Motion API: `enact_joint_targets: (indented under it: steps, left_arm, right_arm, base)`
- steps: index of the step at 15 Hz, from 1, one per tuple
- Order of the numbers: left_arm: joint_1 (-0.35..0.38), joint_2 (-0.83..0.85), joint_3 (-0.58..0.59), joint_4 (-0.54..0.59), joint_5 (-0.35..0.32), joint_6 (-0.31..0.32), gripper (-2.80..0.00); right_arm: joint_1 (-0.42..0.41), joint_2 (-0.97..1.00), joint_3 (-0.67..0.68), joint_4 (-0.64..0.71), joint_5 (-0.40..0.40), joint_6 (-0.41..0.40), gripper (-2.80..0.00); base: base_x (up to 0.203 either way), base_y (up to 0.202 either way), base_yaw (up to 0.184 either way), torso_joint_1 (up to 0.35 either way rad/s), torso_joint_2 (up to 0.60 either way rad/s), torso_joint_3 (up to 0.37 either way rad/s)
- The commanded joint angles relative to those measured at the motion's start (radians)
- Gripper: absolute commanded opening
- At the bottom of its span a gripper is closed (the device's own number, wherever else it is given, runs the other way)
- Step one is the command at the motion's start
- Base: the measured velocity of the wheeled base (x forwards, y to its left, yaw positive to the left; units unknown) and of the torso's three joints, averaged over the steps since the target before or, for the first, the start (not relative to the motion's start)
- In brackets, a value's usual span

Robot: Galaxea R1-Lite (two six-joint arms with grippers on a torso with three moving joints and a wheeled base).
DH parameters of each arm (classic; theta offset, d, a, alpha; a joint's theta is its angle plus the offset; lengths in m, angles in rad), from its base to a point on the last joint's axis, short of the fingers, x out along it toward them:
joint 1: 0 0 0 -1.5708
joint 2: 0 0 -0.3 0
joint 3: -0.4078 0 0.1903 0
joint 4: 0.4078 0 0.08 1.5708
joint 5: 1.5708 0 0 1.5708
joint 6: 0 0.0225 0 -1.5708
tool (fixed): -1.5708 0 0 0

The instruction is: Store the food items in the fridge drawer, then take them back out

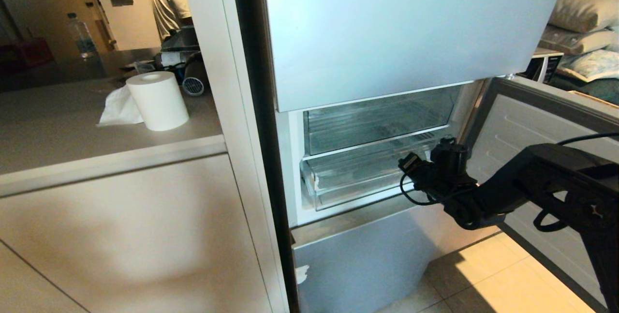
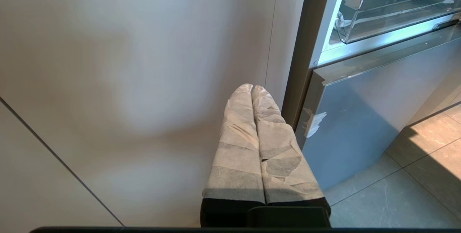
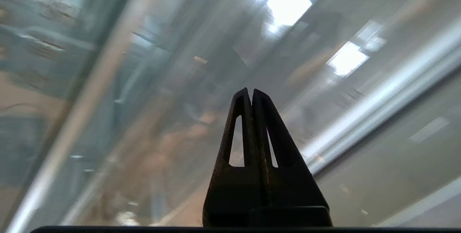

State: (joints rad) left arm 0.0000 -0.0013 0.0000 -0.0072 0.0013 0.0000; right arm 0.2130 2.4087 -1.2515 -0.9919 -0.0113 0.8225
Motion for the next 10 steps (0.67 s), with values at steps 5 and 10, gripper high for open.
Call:
enact_joint_targets:
  steps: [5, 10]
  left_arm:
    - [0.000, 0.001, 0.002, 0.000, 0.000, 0.000, -2.80]
    - [0.000, 0.001, 0.002, 0.000, 0.000, 0.000, -2.80]
  right_arm:
    - [-0.001, 0.084, -0.143, -0.010, -0.024, 0.010, -2.80]
    - [-0.001, -0.065, 0.014, -0.007, -0.023, 0.005, -2.80]
  base:
    - [0.000, 0.000, 0.000, 0.000, 0.00, 0.000]
    - [0.000, 0.000, 0.000, 0.000, 0.00, 0.000]
